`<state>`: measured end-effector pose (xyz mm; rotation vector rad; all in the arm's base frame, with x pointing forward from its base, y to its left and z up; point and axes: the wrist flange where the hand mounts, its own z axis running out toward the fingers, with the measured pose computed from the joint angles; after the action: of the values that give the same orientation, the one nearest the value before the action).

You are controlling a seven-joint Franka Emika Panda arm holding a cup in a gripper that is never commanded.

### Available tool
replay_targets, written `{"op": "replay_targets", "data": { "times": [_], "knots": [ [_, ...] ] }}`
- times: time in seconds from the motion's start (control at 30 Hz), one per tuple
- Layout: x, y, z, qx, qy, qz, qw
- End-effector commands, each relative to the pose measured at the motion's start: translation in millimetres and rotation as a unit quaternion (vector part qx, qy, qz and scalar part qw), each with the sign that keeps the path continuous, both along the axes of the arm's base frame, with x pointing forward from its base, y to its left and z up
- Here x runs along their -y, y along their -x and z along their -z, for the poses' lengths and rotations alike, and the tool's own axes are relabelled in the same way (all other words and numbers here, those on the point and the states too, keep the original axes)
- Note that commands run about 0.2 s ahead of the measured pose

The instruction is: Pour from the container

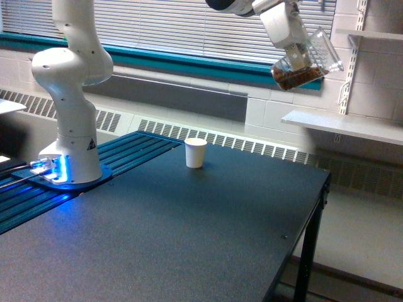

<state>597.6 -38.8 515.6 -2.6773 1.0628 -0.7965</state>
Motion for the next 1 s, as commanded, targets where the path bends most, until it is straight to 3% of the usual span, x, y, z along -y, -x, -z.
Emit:
{"op": "replay_targets", "data": {
  "times": [0.03, 0.3, 0.57, 1.0],
  "knots": [
    [15.9, 2.3, 11.9, -0.015, -0.001, 0.019, 0.9997],
    [6.3, 1.6, 12.5, -0.017, 0.0, 0.013, 0.9998],
    [-24.1, 3.6, 20.6, -0.029, 0.018, -0.017, 0.9993],
    [-80.1, 37.8, 31.9, -0.029, 0.044, -0.044, 0.9976]
  ]
}}
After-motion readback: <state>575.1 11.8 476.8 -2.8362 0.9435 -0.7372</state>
